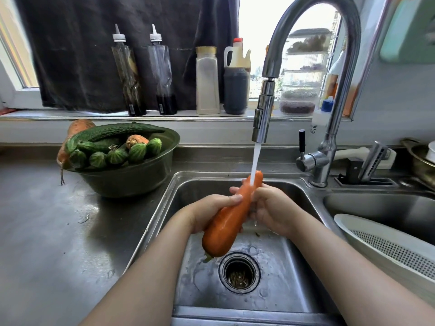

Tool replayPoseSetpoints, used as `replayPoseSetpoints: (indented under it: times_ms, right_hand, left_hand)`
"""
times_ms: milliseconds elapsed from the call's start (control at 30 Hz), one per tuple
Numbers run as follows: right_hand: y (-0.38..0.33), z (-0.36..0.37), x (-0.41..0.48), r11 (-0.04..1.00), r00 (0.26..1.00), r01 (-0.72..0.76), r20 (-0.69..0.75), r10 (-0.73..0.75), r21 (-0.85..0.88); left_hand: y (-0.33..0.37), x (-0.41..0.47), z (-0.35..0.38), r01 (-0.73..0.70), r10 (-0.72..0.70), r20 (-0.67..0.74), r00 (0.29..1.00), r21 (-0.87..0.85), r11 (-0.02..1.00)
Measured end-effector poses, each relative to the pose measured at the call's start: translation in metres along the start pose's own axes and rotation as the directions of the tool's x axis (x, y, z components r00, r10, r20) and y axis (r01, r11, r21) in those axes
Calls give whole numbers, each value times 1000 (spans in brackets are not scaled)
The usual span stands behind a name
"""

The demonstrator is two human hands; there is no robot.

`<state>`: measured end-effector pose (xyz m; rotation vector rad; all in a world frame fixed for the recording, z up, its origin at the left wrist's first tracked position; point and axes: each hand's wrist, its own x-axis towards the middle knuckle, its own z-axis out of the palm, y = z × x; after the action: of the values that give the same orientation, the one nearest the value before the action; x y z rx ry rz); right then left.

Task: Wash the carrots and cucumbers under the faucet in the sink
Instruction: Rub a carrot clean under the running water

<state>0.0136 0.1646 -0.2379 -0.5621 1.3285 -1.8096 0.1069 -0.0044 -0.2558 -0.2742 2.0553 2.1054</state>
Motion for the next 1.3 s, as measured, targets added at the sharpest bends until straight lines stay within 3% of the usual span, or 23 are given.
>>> replayPoseSetpoints:
  times_ms: [100,167,267,433,500,567,633,700,767,867,1033,1100,1233,1300]
  right_hand:
    - [1,2,1,998,999,21,35,-23,66]
    - [4,3,2,999,999,41,6,-41,8]
    - [10,7,5,982,975,77,-193,-110,-173]
    - [7,9,16,973,891,-17,-444,-90,-230]
    - [4,3,16,984,925,-20,-376,-49,-177]
    - [0,1,9,1000,984,2,-177,-6,-21]
    - [-3,0,2,1000,999,-7,-46,8,15]
    - [-5,1,4,999,995,0,-101,-5,-47]
    - [-3,-1,12,997,961,10,-274,-30,-73]
    - [0,-10,24,999,879,-7,-476,24,38]
    - [3,-24,29,987,796,-48,-591,132,156]
    - [1,-28,29,984,793,-71,-589,157,166]
    - [-1,-46,27,983,731,-156,-657,182,99]
    - [1,-53,23,961,689,-277,-700,186,-17]
  left_hand:
    - [0,-2,-1,-38,38,9,999,-9,999]
    - [-1,-1,0,-27,27,12,1000,11,1000]
    - [0,2,3,-6,6,41,999,9,1000]
    - [3,5,16,62,-56,64,996,-107,992]
    - [3,6,17,84,-70,71,995,-207,975]
    - [5,5,15,108,-74,120,990,-311,944]
    - [6,6,14,123,-67,152,986,-393,911]
    - [8,6,17,150,-78,178,981,-440,885]
    - [11,5,20,180,-99,197,975,-453,873]
    - [8,5,13,199,-139,189,972,-352,914]
    - [9,-1,5,294,-255,184,949,-229,928]
    - [11,-3,7,269,-246,118,962,-277,922]
    - [12,-4,4,171,-163,66,984,-569,805]
    - [14,-1,9,136,-120,64,991,-560,818]
